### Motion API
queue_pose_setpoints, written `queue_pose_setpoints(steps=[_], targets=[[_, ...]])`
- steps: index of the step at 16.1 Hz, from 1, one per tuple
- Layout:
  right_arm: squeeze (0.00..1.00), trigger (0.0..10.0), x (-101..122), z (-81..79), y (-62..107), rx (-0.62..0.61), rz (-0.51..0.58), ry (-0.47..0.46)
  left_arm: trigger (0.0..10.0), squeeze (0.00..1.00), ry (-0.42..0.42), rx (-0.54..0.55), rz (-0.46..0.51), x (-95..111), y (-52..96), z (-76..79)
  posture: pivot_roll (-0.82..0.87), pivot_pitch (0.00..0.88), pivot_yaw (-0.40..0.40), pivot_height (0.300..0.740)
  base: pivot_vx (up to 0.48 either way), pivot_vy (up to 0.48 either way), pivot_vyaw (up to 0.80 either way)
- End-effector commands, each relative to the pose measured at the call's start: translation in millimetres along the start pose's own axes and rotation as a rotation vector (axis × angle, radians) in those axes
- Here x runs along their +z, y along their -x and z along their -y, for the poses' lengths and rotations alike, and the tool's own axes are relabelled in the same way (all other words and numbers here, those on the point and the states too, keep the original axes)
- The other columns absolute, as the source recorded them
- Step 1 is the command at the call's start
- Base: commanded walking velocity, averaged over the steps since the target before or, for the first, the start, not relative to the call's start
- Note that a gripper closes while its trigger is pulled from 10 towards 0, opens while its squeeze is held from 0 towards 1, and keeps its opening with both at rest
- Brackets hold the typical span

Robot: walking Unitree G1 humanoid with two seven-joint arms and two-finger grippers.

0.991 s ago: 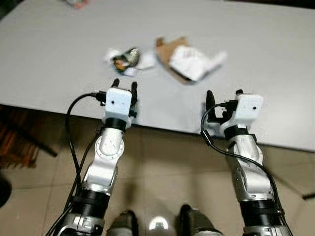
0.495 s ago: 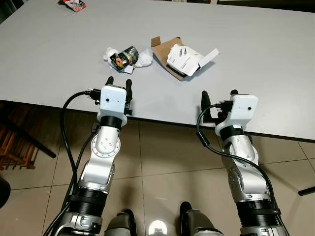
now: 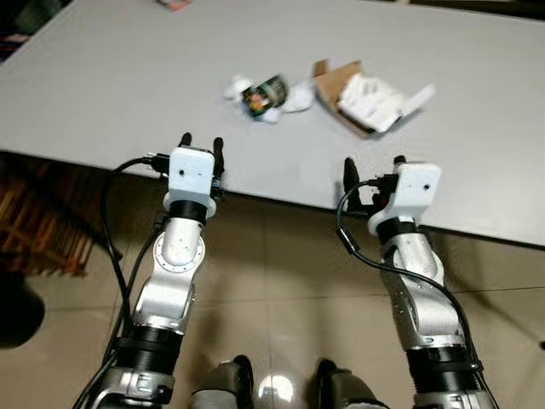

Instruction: Picking trash to rubbish bin

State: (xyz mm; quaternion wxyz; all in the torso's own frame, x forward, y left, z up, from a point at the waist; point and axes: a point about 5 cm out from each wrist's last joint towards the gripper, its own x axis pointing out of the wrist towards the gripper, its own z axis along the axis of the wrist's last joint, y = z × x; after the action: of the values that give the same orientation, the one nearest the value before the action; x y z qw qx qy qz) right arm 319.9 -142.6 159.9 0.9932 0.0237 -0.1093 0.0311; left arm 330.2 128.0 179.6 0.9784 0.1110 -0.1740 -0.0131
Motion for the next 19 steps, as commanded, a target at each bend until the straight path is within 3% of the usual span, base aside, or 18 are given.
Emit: queue_pose_setpoints(steps=[1,12,17,19], targets=[[0.00,10.0,-1.1,3.7,1.9,-0.013,-0.009,-0.011,10.0,0.00,-0.006,-0.020,-0.007,-0.6,1.0,3.6,-0.01,0.249,0.032,0.740,0.000,0.000,0.00],[0.00,10.0,-2.1,3.5,2.5,-0.017,-0.015,-0.011,10.0,0.00,-0.045,-0.027,-0.008,-0.2,-0.3,3.9,-0.01,0.252,0.037,0.740,0.046,0.000,0.00],[0.00,10.0,-2.1,3.4,2.6,-0.021,-0.013,-0.012,10.0,0.00,-0.043,-0.023,-0.005,0.2,-1.0,3.3,-0.02,0.251,0.041,0.740,0.438,0.000,0.00],[0.00,10.0,-2.1,3.2,2.3,-0.022,-0.013,-0.012,10.0,0.00,-0.036,-0.026,0.014,4.0,-1.9,3.6,-0.01,0.250,0.041,0.740,0.000,0.000,0.00]])
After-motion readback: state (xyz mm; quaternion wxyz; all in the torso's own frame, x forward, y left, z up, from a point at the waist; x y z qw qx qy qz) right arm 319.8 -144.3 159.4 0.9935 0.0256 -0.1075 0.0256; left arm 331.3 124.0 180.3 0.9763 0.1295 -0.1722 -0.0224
